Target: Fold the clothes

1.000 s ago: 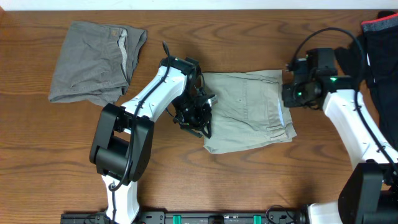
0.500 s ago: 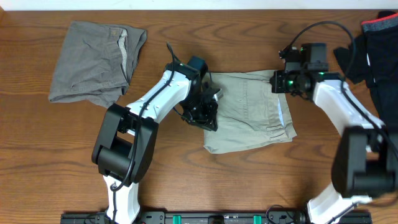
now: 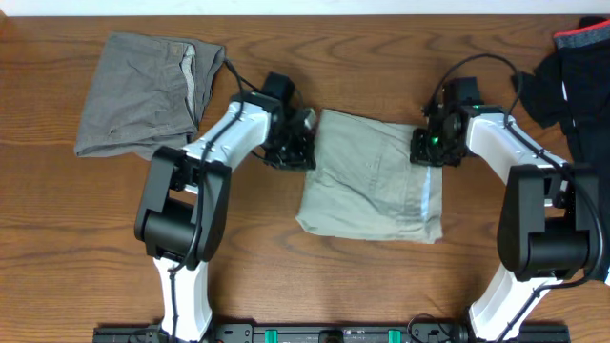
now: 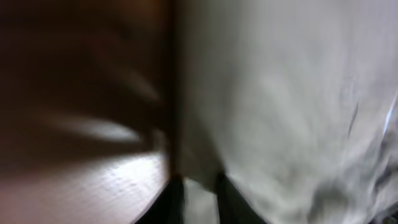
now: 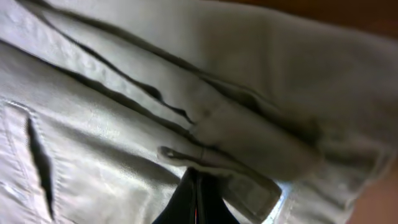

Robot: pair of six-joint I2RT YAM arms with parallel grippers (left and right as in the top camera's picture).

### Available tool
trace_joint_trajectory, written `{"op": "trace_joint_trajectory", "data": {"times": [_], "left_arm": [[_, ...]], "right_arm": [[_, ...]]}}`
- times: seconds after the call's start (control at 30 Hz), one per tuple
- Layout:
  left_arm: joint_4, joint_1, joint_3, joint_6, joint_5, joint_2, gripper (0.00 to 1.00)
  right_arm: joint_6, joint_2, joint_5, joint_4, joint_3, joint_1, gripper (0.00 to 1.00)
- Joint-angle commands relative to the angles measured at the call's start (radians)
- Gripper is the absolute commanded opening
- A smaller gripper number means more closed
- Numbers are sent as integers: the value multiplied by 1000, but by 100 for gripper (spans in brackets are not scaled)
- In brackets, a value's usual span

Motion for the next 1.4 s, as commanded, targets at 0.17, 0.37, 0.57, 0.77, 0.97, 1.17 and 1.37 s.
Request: {"op": "trace_joint_trajectory", "data": {"times": [0.17,0.37,0.57,0.77,0.97,1.17,1.37], "left_arm": [[98,105,16,-29,-17,31,23],[-126,171,124,10,9,-40,29],[-296,151,144,32,5,-187,29],[-449,47,62,115,-2,-189,6],[-314,-48,-132,115,-2,-187,7],[-170,-35,-196,56,-78,-159,8],[-1,44,-196,-51,-127,-110,7]], "right_arm": [[147,16,172,-187,-44,89,1],[-74,-119,113,-93,-43,82,1],[-250,-261,38,-57,-43,53,1],[-245,-218,-3,18,-43,47,1],[-198,-109,-10,75,-43,42,1],[-163,-53,-11,-9,-44,37,1],[-159,-56,-53,-72,-44,47,1]]}}
